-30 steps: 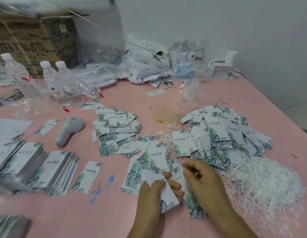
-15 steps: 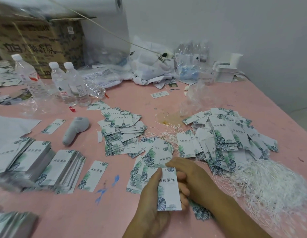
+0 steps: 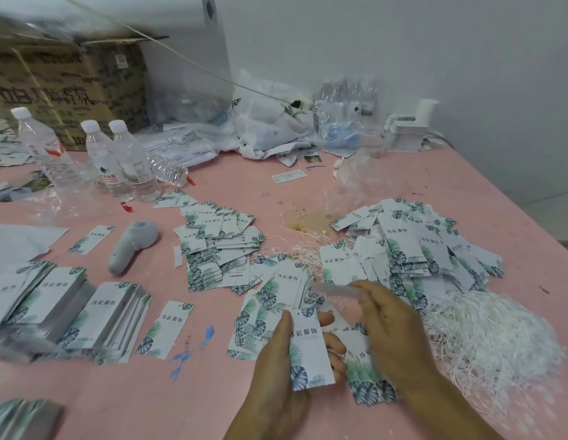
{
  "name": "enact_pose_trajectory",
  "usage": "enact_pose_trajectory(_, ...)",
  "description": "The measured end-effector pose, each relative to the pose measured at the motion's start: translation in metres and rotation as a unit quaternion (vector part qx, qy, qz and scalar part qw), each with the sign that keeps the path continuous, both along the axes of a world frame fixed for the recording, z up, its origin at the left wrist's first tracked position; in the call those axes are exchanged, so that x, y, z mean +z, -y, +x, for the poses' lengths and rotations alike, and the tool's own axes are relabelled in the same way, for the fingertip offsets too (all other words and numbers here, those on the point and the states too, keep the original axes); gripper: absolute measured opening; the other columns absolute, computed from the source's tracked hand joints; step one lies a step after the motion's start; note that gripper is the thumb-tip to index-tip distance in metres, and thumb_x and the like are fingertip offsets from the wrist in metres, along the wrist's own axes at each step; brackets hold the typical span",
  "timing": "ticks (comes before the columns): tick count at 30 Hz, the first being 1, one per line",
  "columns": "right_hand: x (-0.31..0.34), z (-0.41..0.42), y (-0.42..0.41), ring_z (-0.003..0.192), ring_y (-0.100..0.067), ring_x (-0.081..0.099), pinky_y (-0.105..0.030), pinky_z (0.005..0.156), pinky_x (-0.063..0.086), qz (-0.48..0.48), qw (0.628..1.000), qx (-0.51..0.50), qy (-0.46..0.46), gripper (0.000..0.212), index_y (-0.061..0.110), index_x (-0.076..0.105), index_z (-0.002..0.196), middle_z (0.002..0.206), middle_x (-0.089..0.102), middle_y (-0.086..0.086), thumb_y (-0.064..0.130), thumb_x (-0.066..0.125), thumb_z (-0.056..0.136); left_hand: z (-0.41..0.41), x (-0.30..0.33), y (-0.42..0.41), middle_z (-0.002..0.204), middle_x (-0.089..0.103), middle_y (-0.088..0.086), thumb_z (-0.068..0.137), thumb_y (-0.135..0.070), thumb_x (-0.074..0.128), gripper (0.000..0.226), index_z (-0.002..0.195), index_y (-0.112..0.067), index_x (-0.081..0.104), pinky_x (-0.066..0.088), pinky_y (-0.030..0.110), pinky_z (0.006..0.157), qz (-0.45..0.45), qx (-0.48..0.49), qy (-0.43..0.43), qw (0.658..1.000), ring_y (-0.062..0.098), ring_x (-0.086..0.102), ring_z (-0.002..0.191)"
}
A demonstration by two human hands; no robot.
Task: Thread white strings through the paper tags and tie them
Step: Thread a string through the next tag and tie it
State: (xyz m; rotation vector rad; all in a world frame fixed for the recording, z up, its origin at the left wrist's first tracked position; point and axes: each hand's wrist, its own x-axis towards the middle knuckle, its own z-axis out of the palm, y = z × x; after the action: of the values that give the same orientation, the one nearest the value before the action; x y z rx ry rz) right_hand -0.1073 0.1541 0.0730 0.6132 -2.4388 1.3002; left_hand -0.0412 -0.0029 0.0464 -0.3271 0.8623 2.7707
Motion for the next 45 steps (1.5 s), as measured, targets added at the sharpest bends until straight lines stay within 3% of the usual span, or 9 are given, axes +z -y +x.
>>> enact_pose_trajectory(5, -0.006, 0.040, -0.004, 0.103, 0.003, 0.062, -0.016, 0.086, 0.052, 0.034, 0.981, 0.092, -0.170, 0.025, 0.009, 0.069, 0.112, 0.107, 0.071, -0.001, 0.016, 0.051, 0.096, -0.005, -0.001, -0.008, 0.099, 0.069, 0.031, 0.085, -0.049, 0.051, 0.063, 0.106, 0.007, 0.072, 0.060, 0.044, 0.063, 0.009, 0.053, 0.037, 0.998, 0.039, 0.069, 0.073)
enact_pose_trajectory(13, -0.017, 0.049, 0.003, 0.097, -0.019, 0.064, -0.032, 0.088, 0.049, 0.122, 0.953, 0.153, -0.233, 0.016, 0.010, 0.075, 0.093, 0.099, 0.070, -0.005, 0.020, 0.066, 0.085, -0.003, -0.004, -0.010, 0.090, 0.067, 0.021, 0.088, -0.042, 0.053, 0.055, 0.115, 0.002, 0.069, 0.058, 0.037, 0.064, -0.018, 0.081, 0.039, 0.996, 0.031, 0.068, 0.075)
enact_pose_trajectory(20, -0.003, 0.035, -0.022, 0.077, 0.001, 0.064, -0.008, 0.071, 0.052, 0.037, 0.999, 0.010, -0.038, 0.019, 0.022, 0.070, 0.104, 0.099, 0.066, 0.011, 0.027, 0.058, 0.090, -0.006, 0.002, -0.009, 0.088, 0.066, 0.026, 0.084, -0.030, 0.055, 0.044, 0.108, 0.003, 0.072, 0.056, 0.043, 0.063, -0.027, 0.091, 0.045, 0.994, 0.035, 0.066, 0.071)
enact_pose_trajectory(23, 0.004, 0.016, -0.052, 0.072, 0.001, 0.063, -0.021, 0.056, 0.057, 0.005, 0.988, -0.120, 0.095, 0.021, 0.036, 0.067, 0.097, 0.082, 0.066, 0.017, 0.018, 0.067, 0.088, -0.005, 0.000, -0.009, 0.083, 0.065, 0.026, 0.089, -0.030, 0.054, 0.043, 0.110, 0.004, 0.071, 0.056, 0.041, 0.058, -0.046, 0.091, 0.050, 0.993, 0.036, 0.064, 0.067)
enact_pose_trajectory(25, 0.006, 0.008, -0.069, 0.062, -0.004, 0.061, -0.036, 0.057, 0.056, 0.060, 0.976, -0.147, 0.147, 0.021, 0.037, 0.066, 0.080, 0.076, 0.066, 0.019, 0.017, 0.069, 0.086, -0.004, -0.001, -0.010, 0.081, 0.066, 0.025, 0.088, -0.034, 0.055, 0.043, 0.102, 0.001, 0.075, 0.055, 0.039, 0.058, -0.076, 0.085, 0.045, 0.992, 0.034, 0.064, 0.064)
enact_pose_trajectory(31, 0.009, 0.009, -0.082, 0.047, -0.003, 0.055, -0.026, 0.050, 0.047, 0.236, 0.919, -0.075, 0.307, 0.013, 0.027, 0.064, 0.065, 0.059, 0.065, 0.009, 0.018, 0.066, 0.074, -0.001, 0.000, -0.007, 0.079, 0.065, 0.029, 0.087, -0.043, 0.054, 0.049, 0.088, 0.002, 0.075, 0.052, 0.034, 0.052, -0.138, 0.060, 0.037, 0.988, 0.030, 0.061, 0.056)
enact_pose_trajectory(36, 0.015, 0.011, -0.077, 0.052, -0.011, 0.063, -0.024, 0.051, 0.048, 0.310, 0.891, -0.062, 0.326, 0.012, 0.023, 0.063, 0.067, 0.061, 0.069, 0.002, 0.017, 0.059, 0.076, 0.000, 0.008, -0.010, 0.081, 0.063, 0.027, 0.094, -0.034, 0.051, 0.026, 0.113, -0.031, 0.069, 0.054, 0.039, 0.054, -0.113, 0.073, -0.014, 0.991, 0.031, 0.061, 0.060)
enact_pose_trajectory(41, 0.020, 0.015, -0.068, 0.062, -0.008, 0.062, -0.022, 0.057, 0.047, 0.421, 0.860, -0.067, 0.281, 0.013, 0.019, 0.065, 0.076, 0.074, 0.070, 0.003, 0.022, 0.052, 0.076, 0.000, 0.011, -0.013, 0.076, 0.059, 0.024, 0.092, -0.026, 0.052, 0.018, 0.102, -0.026, 0.067, 0.052, 0.039, 0.053, -0.078, 0.079, -0.005, 0.994, 0.030, 0.058, 0.057)
enact_pose_trajectory(45, 0.022, 0.013, -0.073, 0.052, -0.004, 0.056, -0.024, 0.053, 0.045, 0.292, 0.909, -0.085, 0.285, 0.015, 0.025, 0.061, 0.066, 0.065, 0.066, 0.015, 0.021, 0.055, 0.079, 0.001, 0.010, -0.013, 0.072, 0.058, 0.022, 0.085, -0.019, 0.058, 0.012, 0.097, -0.019, 0.062, 0.052, 0.039, 0.052, -0.046, 0.078, 0.003, 0.996, 0.029, 0.056, 0.054)
